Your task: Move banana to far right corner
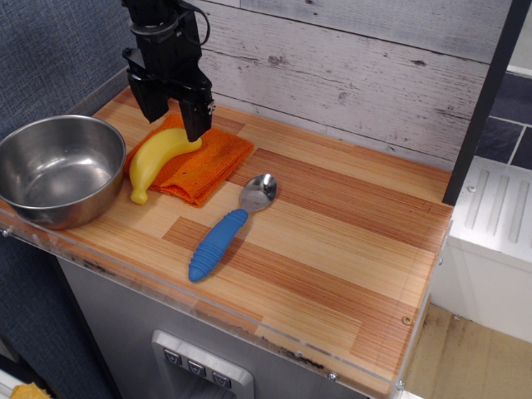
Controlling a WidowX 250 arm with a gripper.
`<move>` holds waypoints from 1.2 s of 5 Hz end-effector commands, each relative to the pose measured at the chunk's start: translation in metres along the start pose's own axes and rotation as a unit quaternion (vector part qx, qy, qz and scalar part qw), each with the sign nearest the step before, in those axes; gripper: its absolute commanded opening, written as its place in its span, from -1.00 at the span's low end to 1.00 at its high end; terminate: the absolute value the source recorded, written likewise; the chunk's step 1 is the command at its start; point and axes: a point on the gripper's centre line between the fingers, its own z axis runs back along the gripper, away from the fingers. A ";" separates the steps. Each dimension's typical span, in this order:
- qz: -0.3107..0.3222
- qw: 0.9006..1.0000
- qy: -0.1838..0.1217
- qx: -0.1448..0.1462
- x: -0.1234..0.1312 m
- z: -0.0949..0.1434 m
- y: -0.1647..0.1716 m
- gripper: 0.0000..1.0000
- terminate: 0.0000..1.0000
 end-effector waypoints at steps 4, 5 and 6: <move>-0.005 1.000 0.023 0.003 -0.011 -0.014 0.007 1.00 -1.00; -0.003 1.000 0.022 0.002 -0.012 -0.016 0.007 -1.00 -1.00; -0.004 1.000 0.020 0.002 -0.012 -0.015 0.007 -1.00 -1.00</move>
